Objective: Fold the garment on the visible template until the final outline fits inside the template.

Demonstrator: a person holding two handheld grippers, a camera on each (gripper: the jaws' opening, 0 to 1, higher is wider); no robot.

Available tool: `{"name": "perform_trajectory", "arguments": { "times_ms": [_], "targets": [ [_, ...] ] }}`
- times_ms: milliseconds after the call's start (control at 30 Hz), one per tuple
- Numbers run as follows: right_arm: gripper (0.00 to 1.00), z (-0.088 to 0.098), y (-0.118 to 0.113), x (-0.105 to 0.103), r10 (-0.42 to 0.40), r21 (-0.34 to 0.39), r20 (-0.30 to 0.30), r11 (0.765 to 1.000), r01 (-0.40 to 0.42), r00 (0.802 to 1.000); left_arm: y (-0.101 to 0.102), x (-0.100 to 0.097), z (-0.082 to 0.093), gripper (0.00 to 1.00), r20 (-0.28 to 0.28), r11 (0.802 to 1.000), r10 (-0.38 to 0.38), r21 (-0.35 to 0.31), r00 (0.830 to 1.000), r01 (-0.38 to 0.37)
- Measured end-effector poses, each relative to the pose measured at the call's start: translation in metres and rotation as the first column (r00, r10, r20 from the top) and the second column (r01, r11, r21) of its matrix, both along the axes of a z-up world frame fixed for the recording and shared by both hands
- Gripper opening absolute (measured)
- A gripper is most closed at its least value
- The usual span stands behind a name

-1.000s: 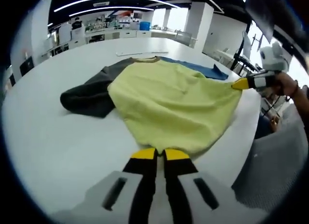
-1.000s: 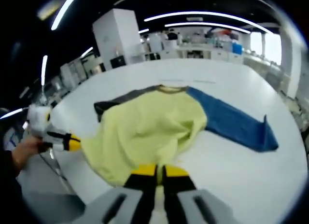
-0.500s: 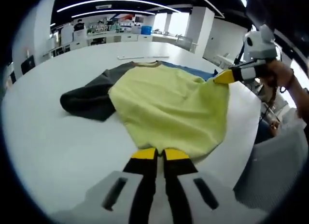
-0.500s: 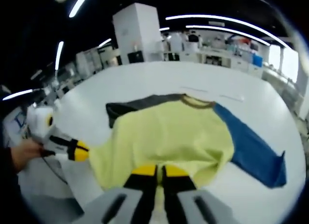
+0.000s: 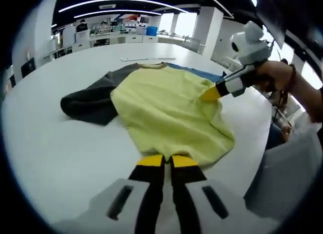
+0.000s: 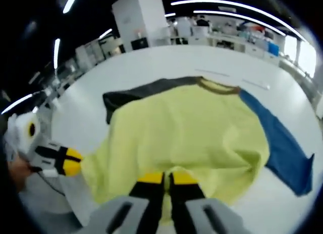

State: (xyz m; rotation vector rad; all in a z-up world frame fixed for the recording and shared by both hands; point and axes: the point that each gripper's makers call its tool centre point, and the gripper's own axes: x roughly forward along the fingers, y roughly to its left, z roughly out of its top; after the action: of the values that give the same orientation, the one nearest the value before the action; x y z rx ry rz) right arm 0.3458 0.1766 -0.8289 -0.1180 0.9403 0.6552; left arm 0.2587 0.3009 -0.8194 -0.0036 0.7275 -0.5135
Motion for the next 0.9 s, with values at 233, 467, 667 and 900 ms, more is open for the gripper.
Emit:
{"name": "perform_trajectory", "arguments": {
  "times_ms": [233, 467, 667, 900],
  "targets": [
    [0.01, -0.013, -0.002, 0.000, 0.002, -0.010, -0.036, 1.000, -0.002, 0.999, 0.001, 0.000, -0.002, 0.01, -0.004, 1.000, 0.003, -0.001, 1.000, -0.003],
    [0.06, -0.009, -0.004, 0.000, -0.026, 0.052, -0.074, 0.998, 0.030, 0.997, -0.001, -0.002, -0.005, 0.01, -0.015, 1.000, -0.007, 0.004, 1.000, 0.007],
    [0.16, 0.023, -0.018, 0.006, -0.100, 0.125, -0.040, 0.987, 0.104, 0.994, -0.001, -0.003, -0.005, 0.01, -0.016, 1.000, -0.004, 0.004, 1.000, 0.004],
    [0.15, 0.036, -0.050, -0.002, -0.151, 0.108, -0.008, 0.983, 0.151, 0.988, -0.003, -0.003, -0.006, 0.01, -0.019, 1.000, -0.008, 0.006, 1.000, 0.008]
  ]
}}
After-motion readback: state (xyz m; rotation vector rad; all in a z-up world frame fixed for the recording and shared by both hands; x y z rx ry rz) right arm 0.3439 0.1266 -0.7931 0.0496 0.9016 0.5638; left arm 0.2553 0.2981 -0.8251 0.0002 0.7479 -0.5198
